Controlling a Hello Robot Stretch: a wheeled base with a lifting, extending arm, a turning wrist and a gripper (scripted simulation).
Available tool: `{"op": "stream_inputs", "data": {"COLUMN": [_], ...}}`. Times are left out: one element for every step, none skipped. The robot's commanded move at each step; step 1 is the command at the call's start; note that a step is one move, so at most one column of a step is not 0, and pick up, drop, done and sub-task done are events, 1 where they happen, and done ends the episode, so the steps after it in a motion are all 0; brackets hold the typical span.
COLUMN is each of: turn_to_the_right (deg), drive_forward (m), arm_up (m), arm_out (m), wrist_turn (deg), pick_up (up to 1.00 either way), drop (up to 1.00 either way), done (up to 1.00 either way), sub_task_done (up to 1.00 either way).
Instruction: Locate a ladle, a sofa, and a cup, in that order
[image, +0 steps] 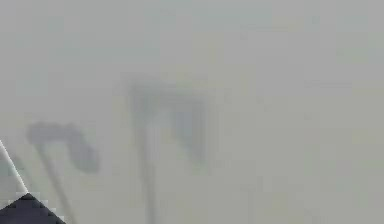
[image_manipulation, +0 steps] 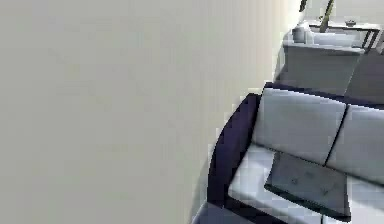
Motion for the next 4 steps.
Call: {"op": "stream_inputs", "data": {"turn_to_the_right": [-45.0,-45.0,-45.0,-15.0], "drive_forward": [0.0,0.0,0.0,0.0], "arm_up": [0.0,0.0,0.0,0.0], "arm_out": [0.0,0.0,0.0,0.0], "wrist_turn": [0.0,0.0,0.0,0.0], "pick_up": [0.0,0.0,0.0,0.0], "drop": [0.0,0.0,0.0,0.0], "done": [0.0,0.0,0.0,0.0], "sub_task_done": [0.0,0.0,0.0,0.0]}}
